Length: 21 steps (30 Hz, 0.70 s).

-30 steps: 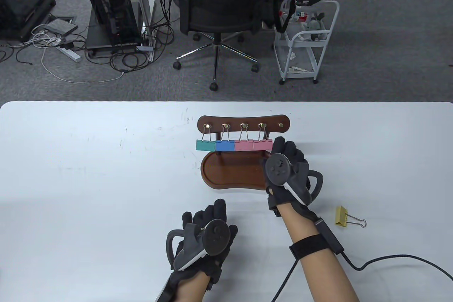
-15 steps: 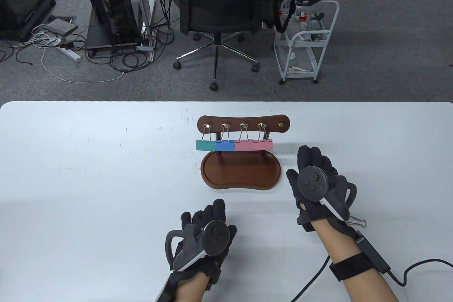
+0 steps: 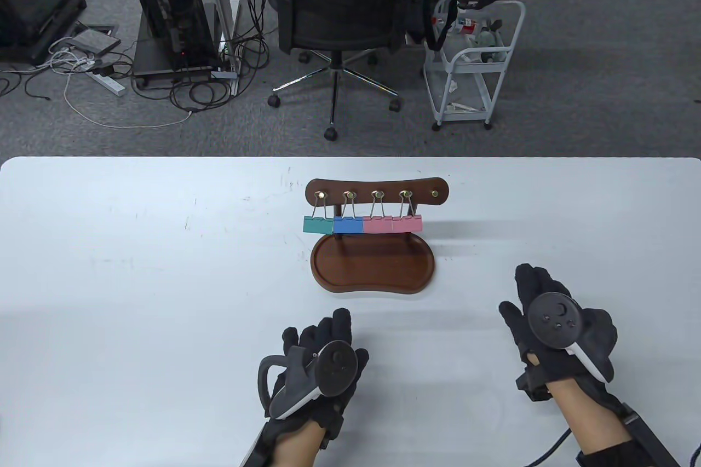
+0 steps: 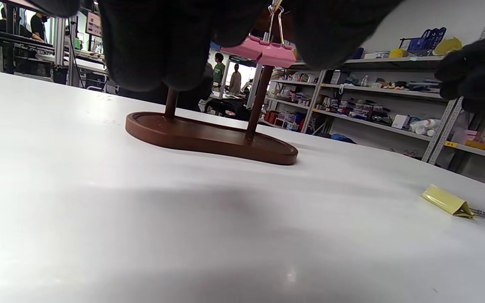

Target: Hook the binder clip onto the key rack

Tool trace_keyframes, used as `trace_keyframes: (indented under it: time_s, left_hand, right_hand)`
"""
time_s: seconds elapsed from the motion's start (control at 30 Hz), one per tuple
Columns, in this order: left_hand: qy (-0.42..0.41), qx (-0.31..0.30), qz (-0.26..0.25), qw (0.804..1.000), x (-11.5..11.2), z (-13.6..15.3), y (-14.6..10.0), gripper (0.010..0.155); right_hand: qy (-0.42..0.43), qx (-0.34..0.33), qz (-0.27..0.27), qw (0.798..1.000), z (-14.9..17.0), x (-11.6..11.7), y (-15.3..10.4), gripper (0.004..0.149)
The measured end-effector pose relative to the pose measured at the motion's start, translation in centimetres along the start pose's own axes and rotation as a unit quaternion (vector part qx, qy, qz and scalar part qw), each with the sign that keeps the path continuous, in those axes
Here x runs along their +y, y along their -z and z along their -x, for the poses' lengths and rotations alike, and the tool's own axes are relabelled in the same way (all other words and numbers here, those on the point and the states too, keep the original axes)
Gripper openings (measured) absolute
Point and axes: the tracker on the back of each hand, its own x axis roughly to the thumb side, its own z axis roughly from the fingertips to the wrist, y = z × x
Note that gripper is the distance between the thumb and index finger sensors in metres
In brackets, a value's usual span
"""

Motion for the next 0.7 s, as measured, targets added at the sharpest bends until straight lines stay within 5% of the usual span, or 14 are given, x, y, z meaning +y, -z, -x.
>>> trace_keyframes:
  time_s: [0.37, 0.7]
  left_hand:
    - [-0.002, 0.001, 0.006, 1.0, -0.1, -0.1, 0.0, 0.079]
    - [-0.004, -0.001, 0.01, 1.0, -0.2, -0.2, 0.0, 0.079]
  right_hand:
    - [0.031, 0.024, -0.087, 0.995, 5.8, 3.4, -0.4, 0.08]
    - [-0.003, 0.035, -0.157, 0.987, 6.3, 5.9, 0.3, 0.089]
